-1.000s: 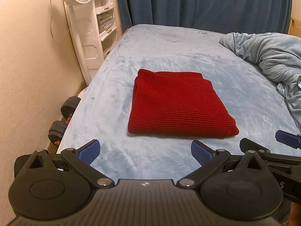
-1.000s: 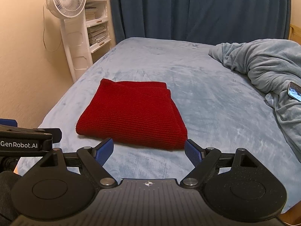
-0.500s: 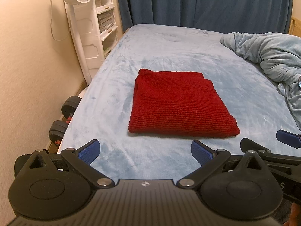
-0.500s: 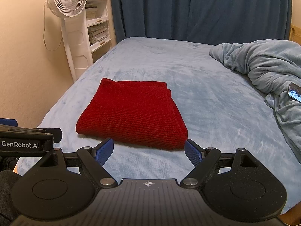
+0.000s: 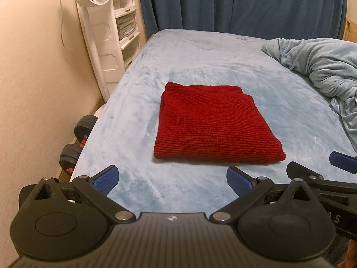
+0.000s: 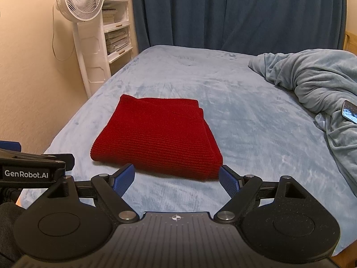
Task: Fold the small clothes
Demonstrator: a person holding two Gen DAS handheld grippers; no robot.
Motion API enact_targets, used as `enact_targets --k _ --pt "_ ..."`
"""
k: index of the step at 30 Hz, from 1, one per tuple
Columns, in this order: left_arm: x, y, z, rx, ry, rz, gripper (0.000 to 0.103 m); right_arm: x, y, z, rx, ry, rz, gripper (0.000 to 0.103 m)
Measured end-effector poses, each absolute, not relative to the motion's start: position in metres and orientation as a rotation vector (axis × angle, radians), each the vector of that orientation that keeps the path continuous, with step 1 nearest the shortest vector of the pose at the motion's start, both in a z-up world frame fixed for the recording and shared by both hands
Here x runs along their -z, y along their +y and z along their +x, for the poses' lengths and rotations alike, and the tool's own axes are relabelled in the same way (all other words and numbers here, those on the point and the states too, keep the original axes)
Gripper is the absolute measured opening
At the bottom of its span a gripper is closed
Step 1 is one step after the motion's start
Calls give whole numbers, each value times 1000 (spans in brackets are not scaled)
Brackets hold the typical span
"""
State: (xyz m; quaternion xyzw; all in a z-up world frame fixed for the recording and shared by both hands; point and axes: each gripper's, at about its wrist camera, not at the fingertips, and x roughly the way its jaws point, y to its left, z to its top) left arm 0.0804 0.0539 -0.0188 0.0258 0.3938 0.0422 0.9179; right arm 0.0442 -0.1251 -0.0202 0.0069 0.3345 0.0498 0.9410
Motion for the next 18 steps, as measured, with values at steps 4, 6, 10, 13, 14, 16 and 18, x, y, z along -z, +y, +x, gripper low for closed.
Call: enact_targets --k 4,6,10,13,14,16,18 --pt "19 55 81 -88 812 53 103 19 -125 44 -105 684 13 84" --pt "19 58 82 -89 814 51 103 17 -126 45 -107 683 10 84" --pt "19 58 82 -89 813 52 103 17 -125 45 -106 684 12 84" --pt "19 59 82 -88 817 49 103 17 -125 44 -106 685 10 84" --pt "20 60 83 -87 819 48 103 17 -125 44 -106 687 11 84" --pt "20 62 83 -90 822 46 103 18 -125 44 -110 688 12 84" --pt "22 63 83 -92 825 45 103 18 -125 43 -113 687 14 84"
